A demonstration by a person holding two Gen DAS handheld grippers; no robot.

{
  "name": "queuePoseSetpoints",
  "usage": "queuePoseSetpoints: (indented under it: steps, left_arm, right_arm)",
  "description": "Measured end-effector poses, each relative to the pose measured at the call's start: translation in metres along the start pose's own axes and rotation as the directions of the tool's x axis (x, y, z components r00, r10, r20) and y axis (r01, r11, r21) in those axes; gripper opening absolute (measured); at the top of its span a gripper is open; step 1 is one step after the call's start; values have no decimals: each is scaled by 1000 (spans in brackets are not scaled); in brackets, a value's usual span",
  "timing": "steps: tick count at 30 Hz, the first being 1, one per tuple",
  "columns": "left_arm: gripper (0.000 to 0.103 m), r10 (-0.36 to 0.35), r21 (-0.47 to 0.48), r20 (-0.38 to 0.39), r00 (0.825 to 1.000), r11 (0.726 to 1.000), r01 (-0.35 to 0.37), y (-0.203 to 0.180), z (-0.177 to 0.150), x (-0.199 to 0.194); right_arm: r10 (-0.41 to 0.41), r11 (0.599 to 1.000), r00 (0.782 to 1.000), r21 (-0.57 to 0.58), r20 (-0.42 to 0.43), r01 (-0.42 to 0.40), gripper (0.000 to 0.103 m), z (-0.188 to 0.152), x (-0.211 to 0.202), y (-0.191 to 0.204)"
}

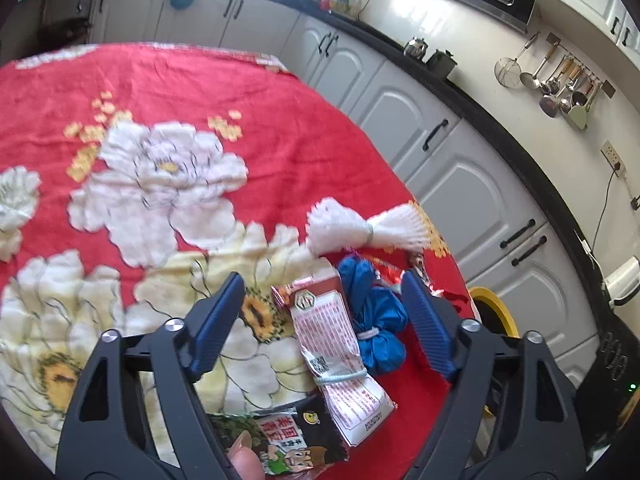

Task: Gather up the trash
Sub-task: 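Grasp the white paper packet with the left tool while the right tool grasps the red candy tube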

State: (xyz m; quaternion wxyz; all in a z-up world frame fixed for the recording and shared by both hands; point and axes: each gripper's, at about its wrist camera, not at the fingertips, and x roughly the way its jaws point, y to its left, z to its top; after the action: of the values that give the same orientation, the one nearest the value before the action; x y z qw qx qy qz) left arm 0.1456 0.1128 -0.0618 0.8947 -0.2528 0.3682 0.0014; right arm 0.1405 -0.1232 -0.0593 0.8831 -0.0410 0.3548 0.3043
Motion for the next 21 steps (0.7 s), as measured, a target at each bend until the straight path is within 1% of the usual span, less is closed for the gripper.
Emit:
queuePoseSetpoints:
  steps: [3,5,6,8,11,17,21]
  left_arm:
    - [64,-19,-23,-33,999,1000,19,2,-4,8]
    - [61,-34,-47,-55,998,998,31,4,-6,13]
    - [58,-45,-60,-67,997,997,41,5,-7,16]
    - [56,-51,-77,-80,995,996,45,7,-8,19]
    - [55,-47,-83,-99,994,996,39,7,-8,25]
    - [54,-50,-122,-141,989,992,33,12,-11,38]
    - [52,-53,-136,-154,987,990,32,16,-12,44]
  right_arm:
    - [1,1000,1000,3,-26,-1,68,-1,12,-2]
    - [6,1000,999,5,-49,-6,61,-2,22,-4]
    - [10,1000,998,4,-59,-9,60,-2,27,-4]
    - [10,1000,997,1,-74,-10,52,-2,34,-4]
    - [17,1000,996,-5,-90,-18,46,-1,45,-4]
    - [14,1000,992,-9,-122,-16,39,-2,66,-5]
    - [18,1000,993,3,-118,-18,37,-4,71,-7]
